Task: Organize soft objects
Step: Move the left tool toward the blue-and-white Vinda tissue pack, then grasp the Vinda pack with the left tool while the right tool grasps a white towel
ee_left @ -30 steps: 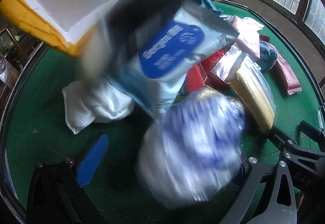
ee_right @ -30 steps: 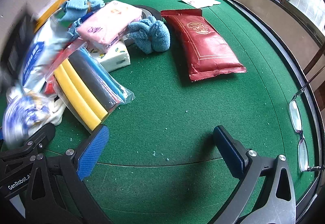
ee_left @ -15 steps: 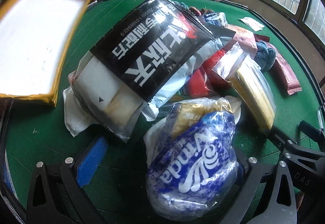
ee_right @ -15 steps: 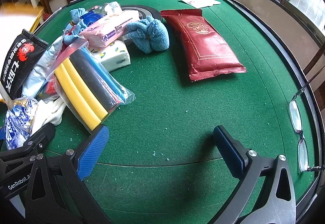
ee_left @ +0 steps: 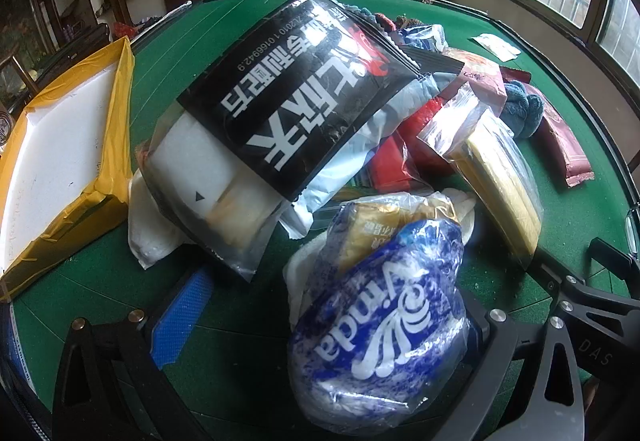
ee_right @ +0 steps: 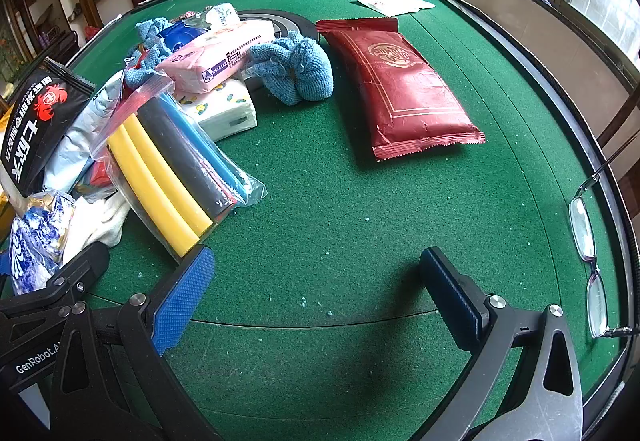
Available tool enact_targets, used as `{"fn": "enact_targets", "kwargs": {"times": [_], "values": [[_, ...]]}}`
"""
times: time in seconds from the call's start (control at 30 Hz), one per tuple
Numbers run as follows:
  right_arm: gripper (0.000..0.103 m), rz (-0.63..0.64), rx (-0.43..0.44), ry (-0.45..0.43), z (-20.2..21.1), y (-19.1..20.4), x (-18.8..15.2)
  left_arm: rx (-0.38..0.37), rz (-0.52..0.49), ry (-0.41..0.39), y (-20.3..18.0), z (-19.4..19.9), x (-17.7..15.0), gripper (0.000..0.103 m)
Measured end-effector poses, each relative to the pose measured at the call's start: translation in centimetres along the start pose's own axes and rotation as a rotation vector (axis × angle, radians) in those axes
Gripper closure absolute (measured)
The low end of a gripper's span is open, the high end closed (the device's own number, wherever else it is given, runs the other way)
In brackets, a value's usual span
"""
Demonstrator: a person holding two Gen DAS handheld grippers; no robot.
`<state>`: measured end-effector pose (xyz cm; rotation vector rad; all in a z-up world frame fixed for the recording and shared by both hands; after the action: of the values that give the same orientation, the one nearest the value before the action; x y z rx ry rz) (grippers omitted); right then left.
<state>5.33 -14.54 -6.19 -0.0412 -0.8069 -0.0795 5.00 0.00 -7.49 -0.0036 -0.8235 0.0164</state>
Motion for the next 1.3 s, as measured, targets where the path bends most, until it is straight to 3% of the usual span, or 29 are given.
{"fn": "enact_targets", "kwargs": {"times": [0.53, 0.67, 0.8, 0.93, 1.07, 1.17, 1.3], "values": [[0.0, 0.004, 0.003, 0.0, 0.0, 0.0, 0.0, -0.004, -0.008, 0.001, 0.0, 0.0, 0.0, 0.0], [0.0, 0.077, 0.085, 0.004, -0.1, 0.5, 0.2, -0.097, -0.085, 0.052, -0.1, 0.3, -0.4, 0.0], [0.0, 0.164, 0.189, 0.01, 0.1, 0.7, -0.1, -0.155, -0.133, 0.049, 1.4, 1.9, -1.5, 0.001], [0.0, 0.159, 0.271, 0.025, 1.3, 0.3, -0.3, -0.275, -0.108, 0.03, 2.2, 4.0, -2.7, 0.001], [0.0, 0.202, 0.326, -0.056, 3.7, 1.5, 1.1, -0.317, -0.071, 0.003, 2.4, 5.3, -2.7, 0.001], [0.001, 0.286, 0.311, -0.141, 5.3, 3.1, 2.1, -0.35, -0.057, -0.037, 2.2, 6.4, -1.9, 0.001], [0.001, 0.335, 0.315, -0.221, 6.8, 4.6, 3.0, -0.322, -0.137, -0.048, 1.2, 6.9, -1.9, 0.005]]}}
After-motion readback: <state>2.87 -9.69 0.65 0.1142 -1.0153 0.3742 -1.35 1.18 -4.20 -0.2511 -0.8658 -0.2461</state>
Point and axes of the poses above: each gripper's, at about its wrist camera, not at the fingertips, and z roughly against the way its jaws point, y to its left, x to its top, the point moved 9 cm from there along -z, roughly the way its jaws point, and after that the axes turned 15 degrees about -y, right-handed, at the moved point
